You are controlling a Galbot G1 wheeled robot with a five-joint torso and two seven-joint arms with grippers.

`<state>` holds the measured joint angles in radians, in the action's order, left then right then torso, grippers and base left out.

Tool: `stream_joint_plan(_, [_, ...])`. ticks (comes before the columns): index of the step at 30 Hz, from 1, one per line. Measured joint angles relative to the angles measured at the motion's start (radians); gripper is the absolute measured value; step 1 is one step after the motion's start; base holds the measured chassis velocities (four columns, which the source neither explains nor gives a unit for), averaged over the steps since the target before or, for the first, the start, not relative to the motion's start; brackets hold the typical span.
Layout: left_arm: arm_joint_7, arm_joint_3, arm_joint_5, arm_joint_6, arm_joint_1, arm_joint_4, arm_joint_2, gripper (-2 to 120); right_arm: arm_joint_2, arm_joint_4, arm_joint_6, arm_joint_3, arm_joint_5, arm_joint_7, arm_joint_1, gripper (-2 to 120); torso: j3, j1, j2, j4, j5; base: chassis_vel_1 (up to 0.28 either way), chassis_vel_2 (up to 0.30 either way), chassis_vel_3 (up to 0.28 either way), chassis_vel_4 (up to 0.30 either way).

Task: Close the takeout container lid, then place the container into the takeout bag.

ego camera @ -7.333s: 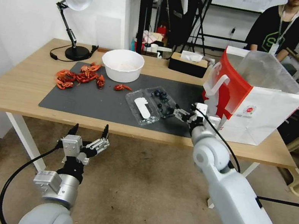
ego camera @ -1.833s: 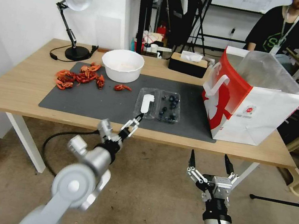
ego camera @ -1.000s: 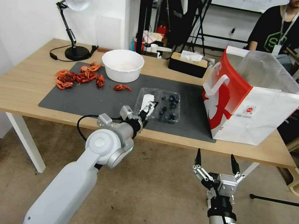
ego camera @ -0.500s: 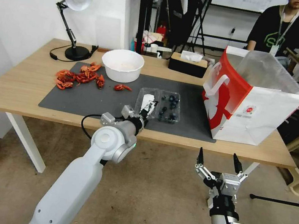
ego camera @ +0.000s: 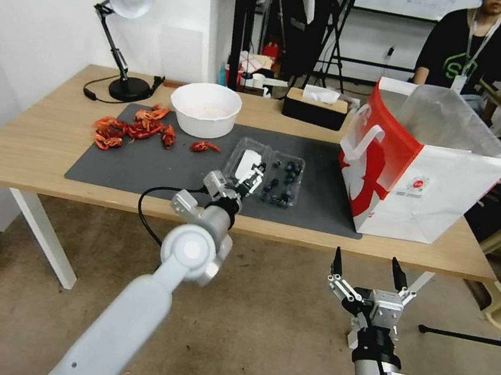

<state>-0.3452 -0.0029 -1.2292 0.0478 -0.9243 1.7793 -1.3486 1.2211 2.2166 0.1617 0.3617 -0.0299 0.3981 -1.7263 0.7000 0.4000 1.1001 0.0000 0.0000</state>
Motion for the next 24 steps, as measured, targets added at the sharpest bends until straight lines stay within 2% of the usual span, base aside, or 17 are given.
stream_joint_plan(3, [0.082, 0.032, 0.148, 0.057, 0.004, -0.031, 0.013, 100, 0.001, -0.001, 0.003, 0.0, 0.003, -0.001, -0.001, 100, 0.0, 0.0, 0.0, 0.0001, 0.0, 0.0, 0.0, 0.0, 0.0])
stream_joint_plan(10, [0.162, 0.057, 0.219, 0.1, 0.033, -0.05, 0.031, 100, 0.001, -0.005, 0.005, 0.004, 0.005, -0.003, -0.002, 100, 0.0, 0.0, 0.0, 0.0, 0.0, 0.0, 0.0, 0.0, 0.0])
stream_joint_plan(20, [0.177, 0.097, 0.148, 0.101, 0.084, -0.044, 0.05, 100, 0.003, -0.013, 0.006, 0.007, 0.008, -0.004, 0.003, 100, 0.0, 0.0, 0.0, 0.0, 0.0, 0.0, 0.0, 0.0, 0.0])
stream_joint_plan(23, [0.153, 0.107, 0.048, 0.083, 0.116, -0.029, 0.049, 100, 0.005, -0.016, 0.006, 0.009, 0.01, -0.004, 0.003, 100, 0.0, 0.0, 0.0, 0.0, 0.0001, 0.0, 0.0, 0.0, 0.0])
stream_joint_plan(24, [0.153, 0.107, 0.048, 0.083, 0.116, -0.029, 0.049, 100, 0.005, -0.016, 0.006, 0.009, 0.01, -0.004, 0.003, 100, 0.0, 0.0, 0.0, 0.0, 0.0001, 0.0, 0.0, 0.0, 0.0])
